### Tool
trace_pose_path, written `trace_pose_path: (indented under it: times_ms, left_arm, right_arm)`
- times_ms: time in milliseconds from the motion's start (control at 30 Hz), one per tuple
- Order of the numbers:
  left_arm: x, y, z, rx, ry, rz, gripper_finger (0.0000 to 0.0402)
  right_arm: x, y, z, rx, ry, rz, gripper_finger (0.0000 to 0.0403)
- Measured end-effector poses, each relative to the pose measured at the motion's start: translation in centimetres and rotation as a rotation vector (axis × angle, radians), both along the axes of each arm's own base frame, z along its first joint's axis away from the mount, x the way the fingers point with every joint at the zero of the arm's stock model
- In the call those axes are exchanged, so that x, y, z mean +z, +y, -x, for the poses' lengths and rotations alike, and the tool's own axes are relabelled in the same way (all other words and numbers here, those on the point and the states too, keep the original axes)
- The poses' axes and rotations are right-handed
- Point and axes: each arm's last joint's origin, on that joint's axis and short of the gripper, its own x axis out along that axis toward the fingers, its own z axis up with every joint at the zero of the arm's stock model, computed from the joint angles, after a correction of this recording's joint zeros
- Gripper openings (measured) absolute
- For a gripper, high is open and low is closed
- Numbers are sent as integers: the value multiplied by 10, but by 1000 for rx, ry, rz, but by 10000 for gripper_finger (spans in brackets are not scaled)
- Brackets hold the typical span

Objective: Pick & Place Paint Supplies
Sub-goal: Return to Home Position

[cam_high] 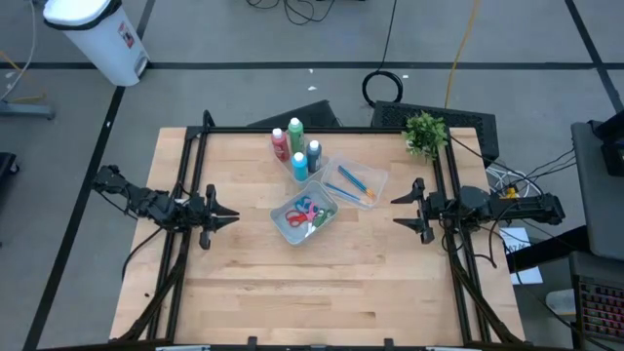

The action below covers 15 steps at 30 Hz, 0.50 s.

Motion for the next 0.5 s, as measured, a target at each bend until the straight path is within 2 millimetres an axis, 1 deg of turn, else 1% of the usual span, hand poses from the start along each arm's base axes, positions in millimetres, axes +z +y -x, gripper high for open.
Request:
trace_pose_path:
  times_ms: [500]
  left_arm:
    - [0,0,0,0,0,0,67]
  right_arm:
    - [0,0,0,0,0,0,246]
